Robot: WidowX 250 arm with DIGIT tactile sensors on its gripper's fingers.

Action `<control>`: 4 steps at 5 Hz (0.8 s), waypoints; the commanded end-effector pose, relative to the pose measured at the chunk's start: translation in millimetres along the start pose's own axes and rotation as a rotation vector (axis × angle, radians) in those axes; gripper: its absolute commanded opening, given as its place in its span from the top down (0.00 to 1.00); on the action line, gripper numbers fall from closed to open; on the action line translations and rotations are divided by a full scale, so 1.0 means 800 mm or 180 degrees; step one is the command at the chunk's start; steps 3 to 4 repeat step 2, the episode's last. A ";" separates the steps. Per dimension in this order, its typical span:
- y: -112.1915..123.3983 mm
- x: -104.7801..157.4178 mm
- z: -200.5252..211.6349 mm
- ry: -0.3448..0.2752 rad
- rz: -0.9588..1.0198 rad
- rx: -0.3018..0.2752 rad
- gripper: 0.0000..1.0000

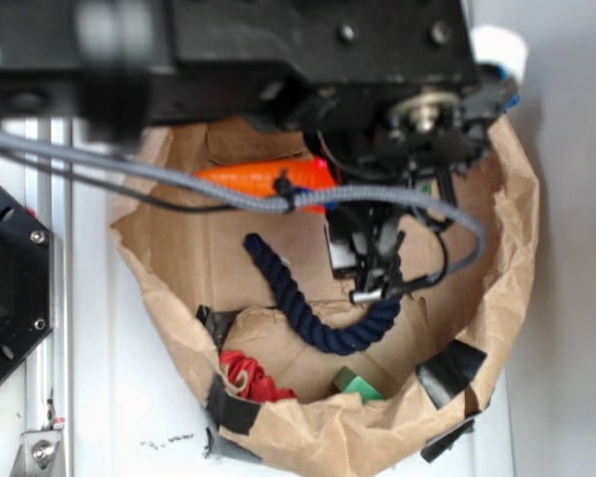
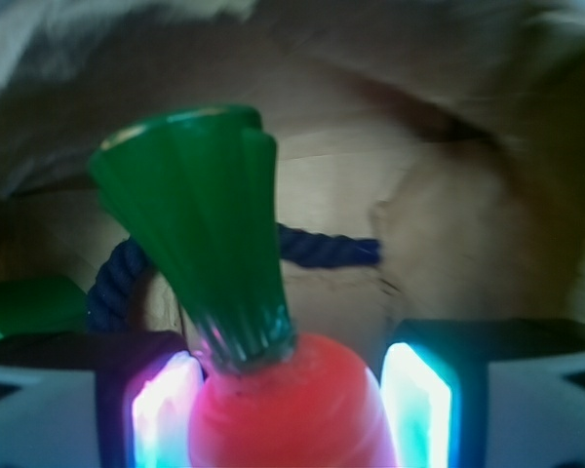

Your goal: Grab the carrot.

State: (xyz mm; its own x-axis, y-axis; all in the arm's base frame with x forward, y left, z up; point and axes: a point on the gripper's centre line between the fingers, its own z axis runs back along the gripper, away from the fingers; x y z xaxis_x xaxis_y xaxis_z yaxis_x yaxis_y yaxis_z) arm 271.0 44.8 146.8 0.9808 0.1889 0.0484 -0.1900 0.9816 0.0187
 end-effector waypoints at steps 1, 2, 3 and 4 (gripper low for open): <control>-0.014 -0.006 0.039 -0.0307 -0.0109 -0.0048 1.00; -0.014 -0.007 0.040 -0.0333 -0.0128 -0.0068 1.00; -0.014 -0.007 0.040 -0.0333 -0.0128 -0.0068 1.00; -0.014 -0.007 0.040 -0.0333 -0.0128 -0.0068 1.00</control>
